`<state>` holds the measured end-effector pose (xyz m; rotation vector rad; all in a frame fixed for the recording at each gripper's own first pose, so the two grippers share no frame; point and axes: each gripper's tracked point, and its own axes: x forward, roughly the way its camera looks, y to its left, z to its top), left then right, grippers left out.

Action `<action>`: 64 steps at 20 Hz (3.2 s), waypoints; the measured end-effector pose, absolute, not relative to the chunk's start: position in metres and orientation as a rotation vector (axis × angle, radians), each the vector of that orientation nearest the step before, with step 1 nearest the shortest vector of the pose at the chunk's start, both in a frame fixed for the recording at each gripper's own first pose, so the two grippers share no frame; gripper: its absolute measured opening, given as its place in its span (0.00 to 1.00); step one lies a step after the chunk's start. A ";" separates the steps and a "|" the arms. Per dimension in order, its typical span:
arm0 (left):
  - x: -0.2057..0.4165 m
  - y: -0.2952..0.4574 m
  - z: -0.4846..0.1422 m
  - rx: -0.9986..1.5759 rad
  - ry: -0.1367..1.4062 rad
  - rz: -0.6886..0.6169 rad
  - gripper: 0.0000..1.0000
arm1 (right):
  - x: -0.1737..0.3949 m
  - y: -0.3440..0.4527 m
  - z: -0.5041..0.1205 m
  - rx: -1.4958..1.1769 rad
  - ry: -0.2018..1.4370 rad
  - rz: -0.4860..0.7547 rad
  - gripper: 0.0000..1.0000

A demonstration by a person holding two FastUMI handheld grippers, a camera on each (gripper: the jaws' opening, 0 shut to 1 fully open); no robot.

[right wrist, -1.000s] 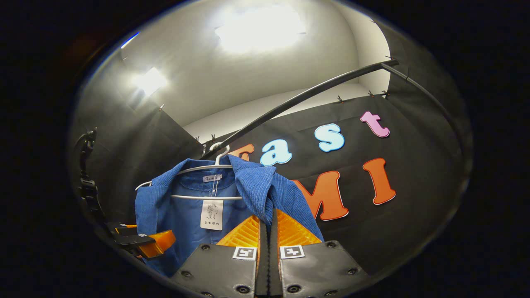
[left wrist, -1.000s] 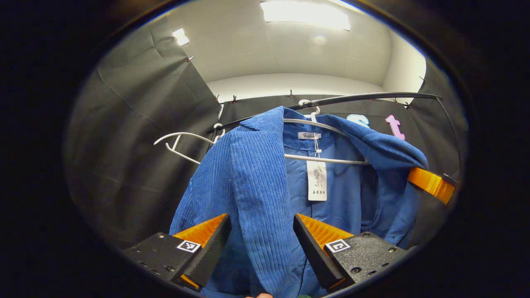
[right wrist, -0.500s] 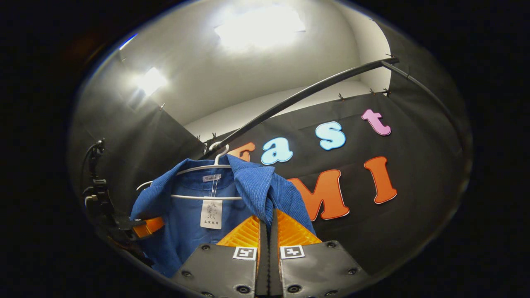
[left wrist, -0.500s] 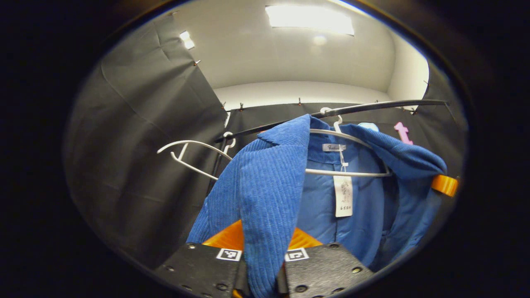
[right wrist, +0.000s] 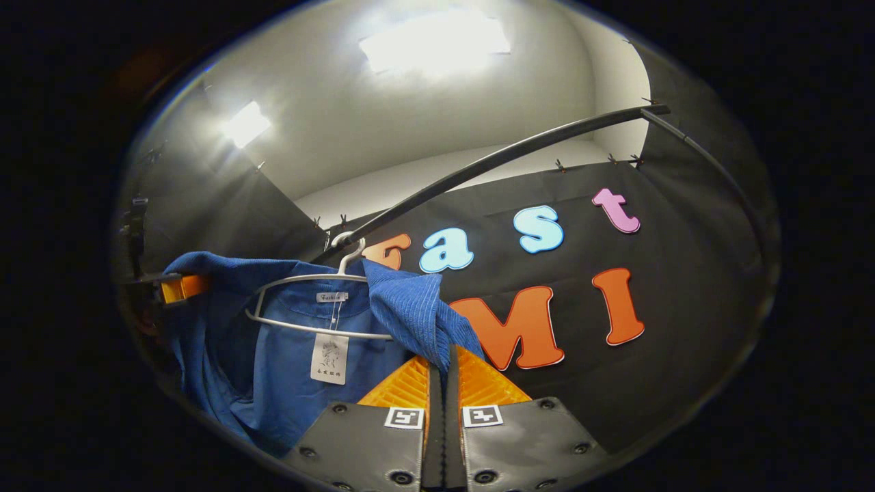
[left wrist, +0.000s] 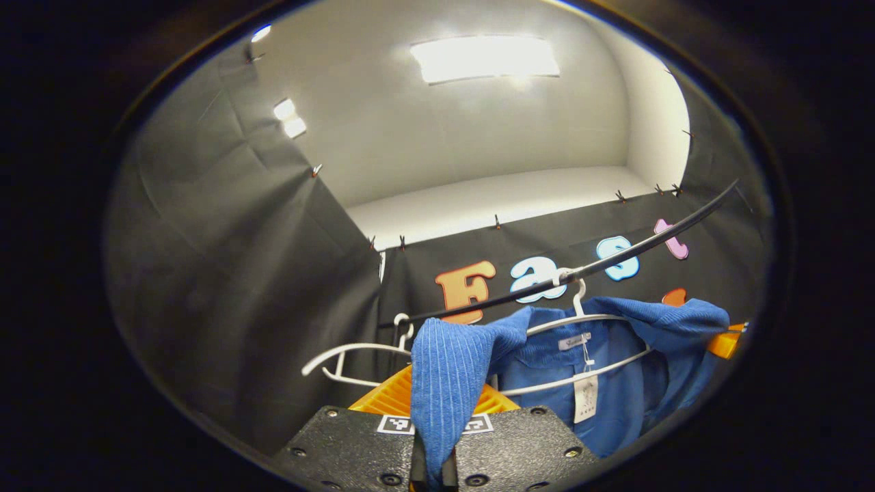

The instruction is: Grasp the clothes on the hanger with both hands and then place them into the laundry hamper below.

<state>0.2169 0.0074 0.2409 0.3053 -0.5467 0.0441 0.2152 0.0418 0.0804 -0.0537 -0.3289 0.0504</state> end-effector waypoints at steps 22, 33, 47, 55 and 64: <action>0.355 0.145 0.142 -0.074 -0.210 0.032 0.08 | 0.270 0.038 0.146 -0.132 -0.454 -0.029 0.07; 0.363 0.106 0.077 0.044 -0.099 -0.068 0.08 | 0.333 -0.062 0.104 -0.130 -0.282 -0.234 0.07; 0.339 0.072 0.034 0.020 -0.064 -0.127 0.08 | 0.317 -0.116 0.034 -0.015 -0.132 -0.244 0.07; 0.311 0.010 0.008 0.039 -0.054 -0.227 0.07 | 0.283 -0.017 0.018 -0.051 -0.109 -0.037 0.07; 0.254 -0.124 -0.067 -0.197 0.060 -0.540 0.07 | 0.228 0.079 -0.079 -0.094 0.037 0.145 0.07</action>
